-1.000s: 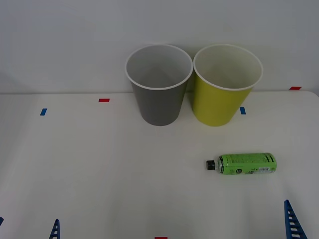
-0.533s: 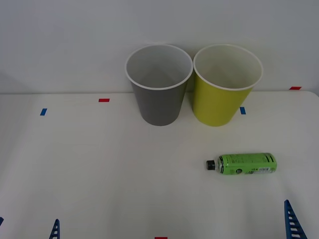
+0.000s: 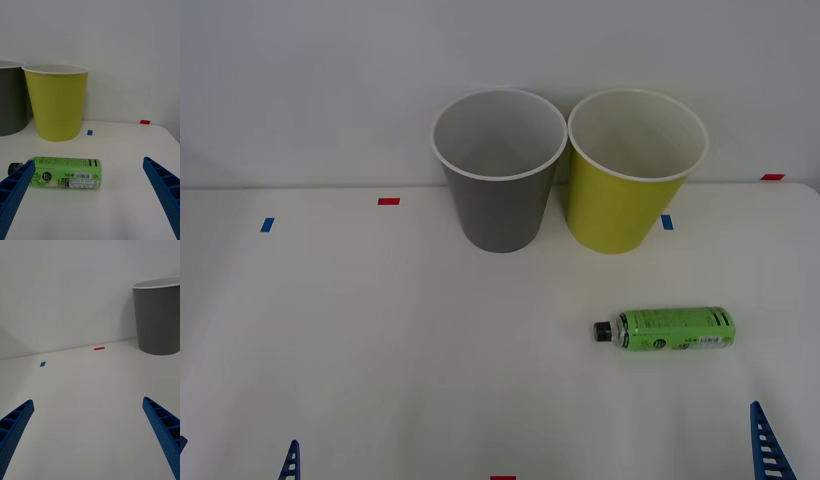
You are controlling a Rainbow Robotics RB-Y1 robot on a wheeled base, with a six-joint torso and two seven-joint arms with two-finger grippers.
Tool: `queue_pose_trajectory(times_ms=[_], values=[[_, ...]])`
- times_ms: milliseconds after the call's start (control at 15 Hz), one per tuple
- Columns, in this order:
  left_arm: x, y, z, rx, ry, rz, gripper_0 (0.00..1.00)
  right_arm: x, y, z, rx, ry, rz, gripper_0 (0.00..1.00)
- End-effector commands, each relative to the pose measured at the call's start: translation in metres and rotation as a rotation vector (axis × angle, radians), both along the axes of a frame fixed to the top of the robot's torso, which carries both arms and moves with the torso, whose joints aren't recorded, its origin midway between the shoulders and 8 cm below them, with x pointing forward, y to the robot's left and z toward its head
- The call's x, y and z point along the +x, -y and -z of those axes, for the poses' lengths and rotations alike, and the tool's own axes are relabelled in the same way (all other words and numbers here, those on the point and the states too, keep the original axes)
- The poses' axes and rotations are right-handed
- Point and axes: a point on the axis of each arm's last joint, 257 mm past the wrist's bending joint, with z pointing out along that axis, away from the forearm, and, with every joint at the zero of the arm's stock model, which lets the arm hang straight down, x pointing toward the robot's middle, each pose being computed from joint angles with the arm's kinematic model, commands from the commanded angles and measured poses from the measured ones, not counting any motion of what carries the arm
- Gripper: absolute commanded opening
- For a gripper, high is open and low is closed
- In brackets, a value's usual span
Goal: Put cans in the gray bin and PET bottles in the light green bin.
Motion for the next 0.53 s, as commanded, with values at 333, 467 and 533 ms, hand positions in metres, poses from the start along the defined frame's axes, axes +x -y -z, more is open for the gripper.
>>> queue_pose_trajectory(times_ms=[333,467,533], values=[[0.0000,0.0000,0.0000,0.000,0.000,0.000,1.00,0.0000,0.0000,0.0000,0.000,0.000,0.000,1.00],[0.0000,0.0000,0.0000,0.000,0.000,0.000,1.00,0.0000,0.0000,0.0000,0.000,0.000,0.000,1.00],[0.0000,0.0000,0.0000,0.000,0.000,0.000,1.00,0.0000,0.0000,0.0000,0.000,0.000,0.000,1.00]])
